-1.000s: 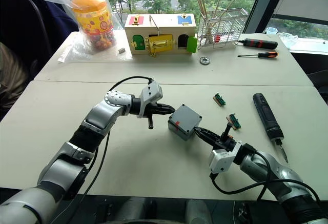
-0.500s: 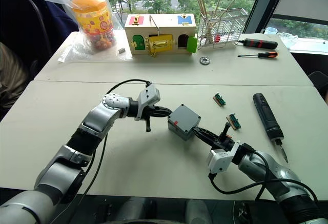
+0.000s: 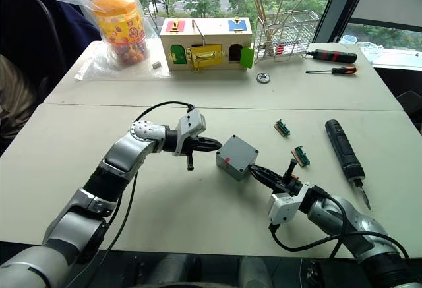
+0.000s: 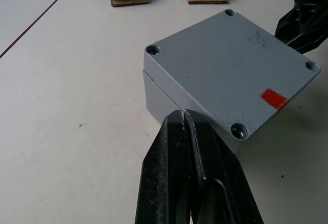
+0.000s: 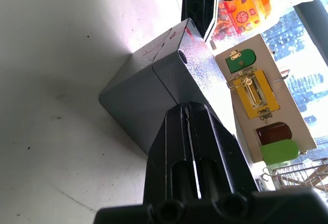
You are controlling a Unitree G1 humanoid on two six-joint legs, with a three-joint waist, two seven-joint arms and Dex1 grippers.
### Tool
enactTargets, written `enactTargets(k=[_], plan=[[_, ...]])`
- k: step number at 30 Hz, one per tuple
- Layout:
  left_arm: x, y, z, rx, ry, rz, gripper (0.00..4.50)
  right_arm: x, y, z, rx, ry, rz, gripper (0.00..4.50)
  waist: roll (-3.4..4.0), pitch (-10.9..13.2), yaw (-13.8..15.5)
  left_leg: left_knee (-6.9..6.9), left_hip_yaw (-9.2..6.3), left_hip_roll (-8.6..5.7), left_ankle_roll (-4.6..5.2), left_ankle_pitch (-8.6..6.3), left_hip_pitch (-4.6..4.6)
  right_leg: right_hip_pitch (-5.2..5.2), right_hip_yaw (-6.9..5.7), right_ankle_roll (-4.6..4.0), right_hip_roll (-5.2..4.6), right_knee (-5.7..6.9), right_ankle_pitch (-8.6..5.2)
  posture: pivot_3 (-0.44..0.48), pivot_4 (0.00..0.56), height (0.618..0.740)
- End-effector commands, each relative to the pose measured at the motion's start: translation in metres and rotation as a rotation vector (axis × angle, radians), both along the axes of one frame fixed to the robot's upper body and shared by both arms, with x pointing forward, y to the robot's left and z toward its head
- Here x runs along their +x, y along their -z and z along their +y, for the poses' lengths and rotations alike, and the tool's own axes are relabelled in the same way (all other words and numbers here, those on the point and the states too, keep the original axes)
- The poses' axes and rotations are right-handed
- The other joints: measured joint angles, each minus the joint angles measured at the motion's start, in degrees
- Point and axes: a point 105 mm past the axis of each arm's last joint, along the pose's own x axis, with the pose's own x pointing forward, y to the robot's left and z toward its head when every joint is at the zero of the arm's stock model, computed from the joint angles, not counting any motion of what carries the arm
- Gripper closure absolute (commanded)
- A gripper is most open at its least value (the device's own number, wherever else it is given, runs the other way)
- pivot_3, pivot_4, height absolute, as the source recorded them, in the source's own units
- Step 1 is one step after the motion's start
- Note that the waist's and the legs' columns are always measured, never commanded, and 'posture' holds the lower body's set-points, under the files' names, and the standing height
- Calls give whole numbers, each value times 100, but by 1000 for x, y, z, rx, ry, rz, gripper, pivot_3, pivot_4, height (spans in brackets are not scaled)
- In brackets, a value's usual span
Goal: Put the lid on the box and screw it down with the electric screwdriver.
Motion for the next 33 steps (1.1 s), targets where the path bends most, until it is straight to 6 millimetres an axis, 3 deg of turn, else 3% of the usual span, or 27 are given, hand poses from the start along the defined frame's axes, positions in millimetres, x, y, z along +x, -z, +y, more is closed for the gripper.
enactTargets(k=[1,8,11,16,26,33], plan=[[-5,-6,-12,-1,60,-50,4500,0,-15,3,36,-11,-50,4455,0,0,5,0,0,0,0,0,0,0,0,0,0,0,0,0,150,740],[3,-1,-5,30,23,-65,4500,1,-16,-3,31,8,-52,4455,0,0,8,0,0,-1,0,0,0,1,0,0,0,0,0,0,150,740],[13,-8,1,2,-27,-69,4500,2,-17,-8,39,33,-48,4455,0,0,8,0,0,0,0,0,0,1,0,0,0,0,0,0,150,740],[27,-13,10,-22,-108,-65,4500,1,-23,-13,184,129,18,4455,-2,2,-4,0,0,1,0,0,0,1,0,0,0,-1,0,0,150,740],[3,6,-3,-5,-48,-28,4500,-8,-5,16,210,92,205,4455,0,3,5,-4,1,2,0,0,0,0,1,0,0,-1,0,0,150,740],[-15,14,-4,10,-39,-4,4500,7,1,13,164,97,223,4455,2,4,-2,-4,3,7,-3,2,2,0,3,0,3,-2,0,0,150,740]])
